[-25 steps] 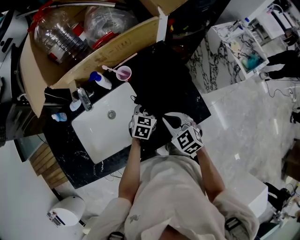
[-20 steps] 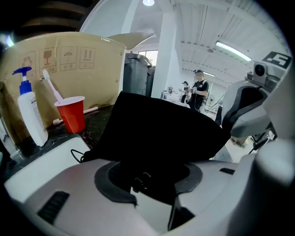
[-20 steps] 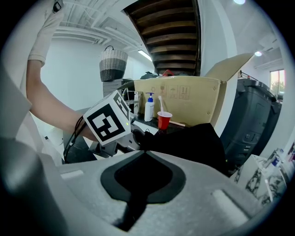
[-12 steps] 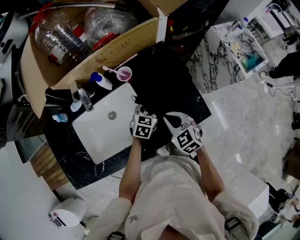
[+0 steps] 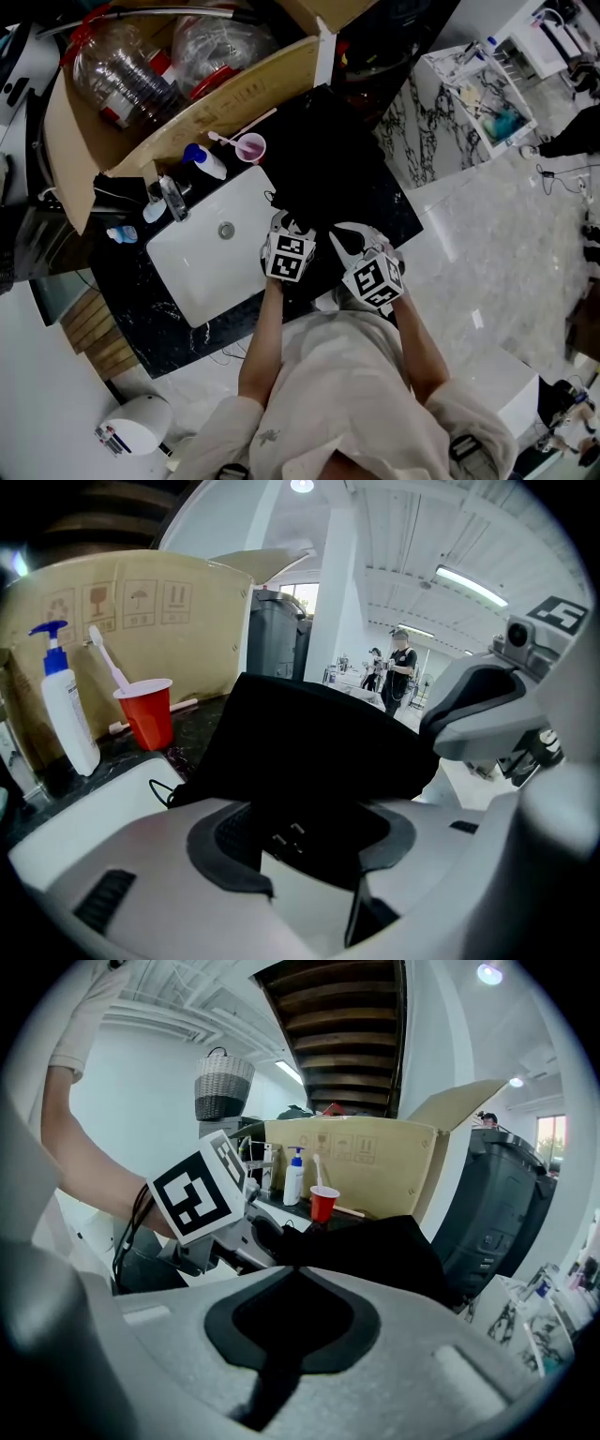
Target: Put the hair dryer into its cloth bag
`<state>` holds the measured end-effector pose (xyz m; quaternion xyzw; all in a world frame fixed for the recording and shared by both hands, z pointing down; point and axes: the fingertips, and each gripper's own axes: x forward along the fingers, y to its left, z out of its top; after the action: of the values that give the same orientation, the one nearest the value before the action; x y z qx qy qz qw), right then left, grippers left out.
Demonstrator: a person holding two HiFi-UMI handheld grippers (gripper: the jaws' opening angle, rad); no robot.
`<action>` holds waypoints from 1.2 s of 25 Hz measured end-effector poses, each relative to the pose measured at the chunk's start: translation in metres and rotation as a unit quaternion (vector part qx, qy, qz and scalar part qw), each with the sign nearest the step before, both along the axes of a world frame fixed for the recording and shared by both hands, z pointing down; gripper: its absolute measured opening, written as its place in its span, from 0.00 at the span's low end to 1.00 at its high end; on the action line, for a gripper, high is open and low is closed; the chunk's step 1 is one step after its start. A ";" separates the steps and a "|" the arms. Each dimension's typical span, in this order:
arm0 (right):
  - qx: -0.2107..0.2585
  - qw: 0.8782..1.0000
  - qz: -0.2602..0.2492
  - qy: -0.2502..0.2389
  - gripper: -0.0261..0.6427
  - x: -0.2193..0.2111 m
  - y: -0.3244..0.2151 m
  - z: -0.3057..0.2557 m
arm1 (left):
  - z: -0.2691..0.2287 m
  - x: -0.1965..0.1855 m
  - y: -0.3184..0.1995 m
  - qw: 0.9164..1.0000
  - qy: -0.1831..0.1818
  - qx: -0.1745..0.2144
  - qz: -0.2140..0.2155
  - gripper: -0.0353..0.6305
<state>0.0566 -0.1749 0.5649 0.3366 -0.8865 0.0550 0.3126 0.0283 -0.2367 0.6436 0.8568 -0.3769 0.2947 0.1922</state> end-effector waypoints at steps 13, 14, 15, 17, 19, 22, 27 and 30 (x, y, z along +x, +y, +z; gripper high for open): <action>0.016 0.999 0.016 -0.042 0.07 0.003 0.001 -0.020 | -0.033 -0.024 0.025 0.999 0.007 0.019 -0.031 0.38; 0.017 0.999 0.018 -0.046 0.07 0.003 0.001 -0.021 | -0.035 -0.027 0.026 0.999 0.009 0.025 -0.035 0.38; 0.017 0.998 0.019 -0.049 0.07 0.004 0.001 -0.022 | -0.039 -0.029 0.028 0.999 0.012 0.030 -0.038 0.38; 0.016 0.998 0.022 -0.055 0.07 0.004 0.002 -0.025 | -0.048 -0.032 0.031 0.998 0.019 0.043 -0.041 0.38; 0.019 0.998 0.023 -0.061 0.07 0.003 0.002 -0.028 | -0.058 -0.035 0.034 0.997 0.027 0.058 -0.044 0.38; 0.026 0.997 0.025 -0.072 0.07 0.002 0.002 -0.035 | -0.069 -0.038 0.037 0.995 0.036 0.077 -0.048 0.38; 0.036 0.995 0.034 -0.090 0.07 0.002 0.002 -0.045 | -0.088 -0.046 0.039 0.992 0.049 0.101 -0.060 0.38; 0.041 0.993 0.041 -0.101 0.07 0.004 0.002 -0.052 | -0.102 -0.048 0.037 0.989 0.060 0.121 -0.065 0.38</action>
<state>0.0610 -0.1734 0.5133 0.3782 -0.9005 0.0654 0.2045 -0.0194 -0.1997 0.5411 0.8633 -0.4529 0.1822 0.1280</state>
